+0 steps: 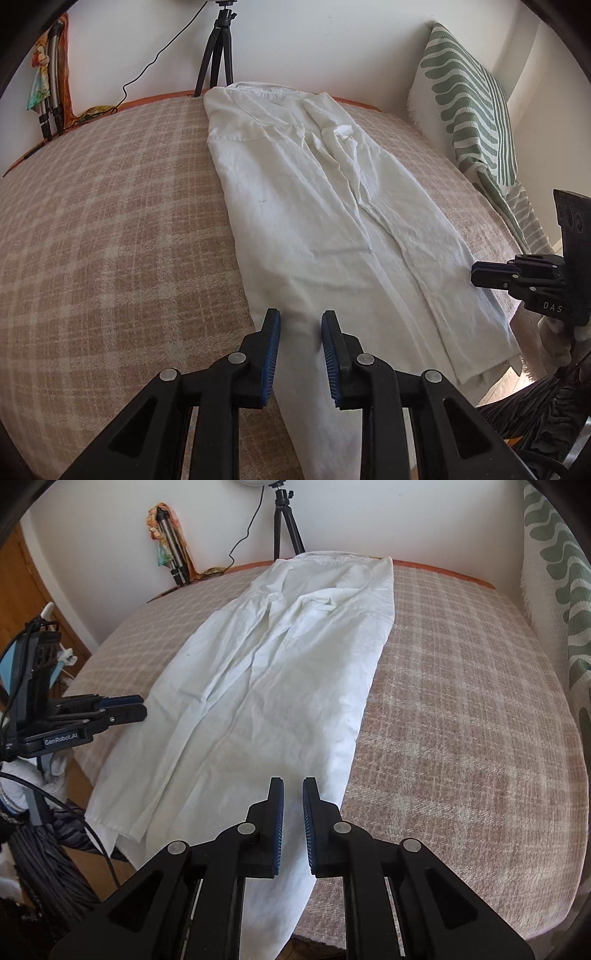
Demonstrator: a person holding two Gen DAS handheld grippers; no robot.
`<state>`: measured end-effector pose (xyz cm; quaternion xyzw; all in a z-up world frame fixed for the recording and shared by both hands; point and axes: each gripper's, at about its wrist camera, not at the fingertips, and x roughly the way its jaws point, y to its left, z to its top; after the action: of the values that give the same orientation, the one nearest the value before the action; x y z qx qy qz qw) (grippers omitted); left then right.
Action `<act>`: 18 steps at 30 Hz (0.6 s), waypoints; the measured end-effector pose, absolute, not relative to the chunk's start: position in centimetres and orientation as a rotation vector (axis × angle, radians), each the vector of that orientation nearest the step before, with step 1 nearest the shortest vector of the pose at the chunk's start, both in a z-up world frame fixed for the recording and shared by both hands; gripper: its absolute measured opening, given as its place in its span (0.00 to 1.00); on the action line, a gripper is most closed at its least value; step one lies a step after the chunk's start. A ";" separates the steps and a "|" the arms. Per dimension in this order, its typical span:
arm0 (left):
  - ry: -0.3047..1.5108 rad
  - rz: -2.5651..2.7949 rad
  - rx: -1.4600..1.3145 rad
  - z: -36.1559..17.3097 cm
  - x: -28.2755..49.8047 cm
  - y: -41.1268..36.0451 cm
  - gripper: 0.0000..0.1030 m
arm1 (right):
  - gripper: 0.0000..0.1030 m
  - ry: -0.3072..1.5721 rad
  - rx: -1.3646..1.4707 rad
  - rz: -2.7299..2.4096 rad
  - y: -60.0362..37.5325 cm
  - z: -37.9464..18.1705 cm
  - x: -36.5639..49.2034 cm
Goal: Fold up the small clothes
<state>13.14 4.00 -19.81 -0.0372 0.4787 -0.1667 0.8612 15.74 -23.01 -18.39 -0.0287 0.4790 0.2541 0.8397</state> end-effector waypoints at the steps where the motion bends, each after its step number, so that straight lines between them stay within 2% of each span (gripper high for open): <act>1: 0.994 -0.346 -0.073 -20.1 12.4 4.0 0.21 | 0.11 1.026 -0.060 0.538 -23.1 -18.8 15.7; 13: 0.983 -0.347 -0.077 -20.1 5.8 5.0 0.23 | 0.11 1.066 -0.016 0.554 -25.4 -19.6 11.2; 14: 0.994 -0.352 -0.095 -20.0 5.6 5.2 0.25 | 0.11 1.069 -0.018 0.564 -25.6 -19.4 10.9; 15: 1.007 -0.352 -0.113 -19.8 5.4 5.5 0.32 | 0.10 1.078 -0.015 0.575 -25.8 -19.0 10.6; 18: 1.016 -0.342 -0.168 -19.3 4.8 6.4 0.36 | 0.12 1.083 0.048 0.582 -27.2 -18.2 9.9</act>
<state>4.84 6.43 -19.30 -0.0802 0.4834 -0.1627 0.8564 9.88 -27.18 -18.22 0.0224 0.5081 0.2728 0.8166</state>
